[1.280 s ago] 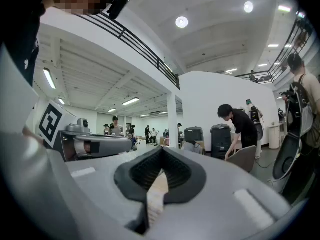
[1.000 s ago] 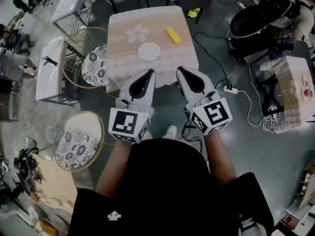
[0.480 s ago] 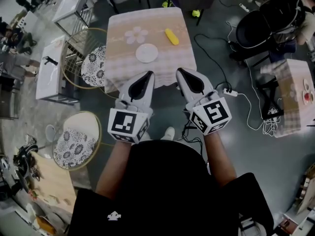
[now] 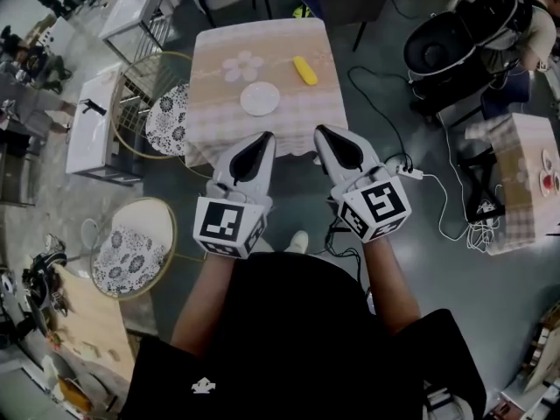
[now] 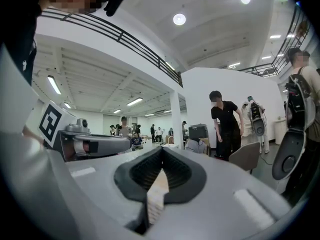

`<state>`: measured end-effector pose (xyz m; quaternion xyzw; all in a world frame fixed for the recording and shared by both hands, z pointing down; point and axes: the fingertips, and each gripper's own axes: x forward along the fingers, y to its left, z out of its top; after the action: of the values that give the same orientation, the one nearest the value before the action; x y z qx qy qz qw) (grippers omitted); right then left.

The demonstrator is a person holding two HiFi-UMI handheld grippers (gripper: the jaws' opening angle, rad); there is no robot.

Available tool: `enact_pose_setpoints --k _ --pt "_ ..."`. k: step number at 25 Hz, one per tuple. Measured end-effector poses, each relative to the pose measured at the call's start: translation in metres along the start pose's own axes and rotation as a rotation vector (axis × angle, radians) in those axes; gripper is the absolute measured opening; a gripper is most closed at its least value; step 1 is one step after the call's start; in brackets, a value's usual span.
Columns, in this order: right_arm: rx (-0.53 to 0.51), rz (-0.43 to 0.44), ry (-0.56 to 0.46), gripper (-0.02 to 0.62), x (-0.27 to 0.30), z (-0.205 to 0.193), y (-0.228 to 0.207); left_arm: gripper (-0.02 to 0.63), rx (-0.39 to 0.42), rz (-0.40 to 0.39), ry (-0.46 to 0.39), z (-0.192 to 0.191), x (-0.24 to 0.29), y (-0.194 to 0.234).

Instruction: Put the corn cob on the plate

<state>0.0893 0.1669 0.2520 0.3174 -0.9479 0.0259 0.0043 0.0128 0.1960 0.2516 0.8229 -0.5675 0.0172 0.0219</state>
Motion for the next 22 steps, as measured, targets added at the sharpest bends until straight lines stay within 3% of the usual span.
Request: enact_pose_setpoints --k 22 --pt "0.001 0.01 0.013 0.002 0.042 -0.002 -0.015 0.009 -0.008 0.023 0.006 -0.001 0.026 0.037"
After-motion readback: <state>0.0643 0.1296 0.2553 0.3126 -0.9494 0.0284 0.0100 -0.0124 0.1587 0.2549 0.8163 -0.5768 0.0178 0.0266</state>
